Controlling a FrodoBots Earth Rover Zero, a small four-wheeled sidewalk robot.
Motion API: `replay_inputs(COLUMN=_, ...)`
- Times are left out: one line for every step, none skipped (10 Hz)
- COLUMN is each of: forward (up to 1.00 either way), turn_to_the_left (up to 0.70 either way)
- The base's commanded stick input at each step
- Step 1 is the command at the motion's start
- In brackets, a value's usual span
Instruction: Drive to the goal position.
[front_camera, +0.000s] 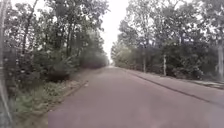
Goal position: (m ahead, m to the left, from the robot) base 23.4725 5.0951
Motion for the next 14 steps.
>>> replay_inputs(forward=0.7, turn_to_the_left=0.0)
replay_inputs(forward=0.7, turn_to_the_left=0.0)
replay_inputs(forward=0.7, turn_to_the_left=0.0)
replay_inputs(forward=0.7, turn_to_the_left=0.0)
replay_inputs(forward=0.7, turn_to_the_left=0.0)
replay_inputs(forward=0.7, turn_to_the_left=0.0)
replay_inputs(forward=0.7, turn_to_the_left=0.0)
replay_inputs(forward=0.7, turn_to_the_left=0.0)
replay_inputs(forward=0.7, turn_to_the_left=0.0)
replay_inputs(forward=0.7, turn_to_the_left=0.0)
replay_inputs(forward=0.7, turn_to_the_left=0.0)
replay_inputs(forward=0.7, turn_to_the_left=0.0)
replay_inputs(forward=0.7, turn_to_the_left=0.0)
replay_inputs(forward=0.7, turn_to_the_left=0.0)
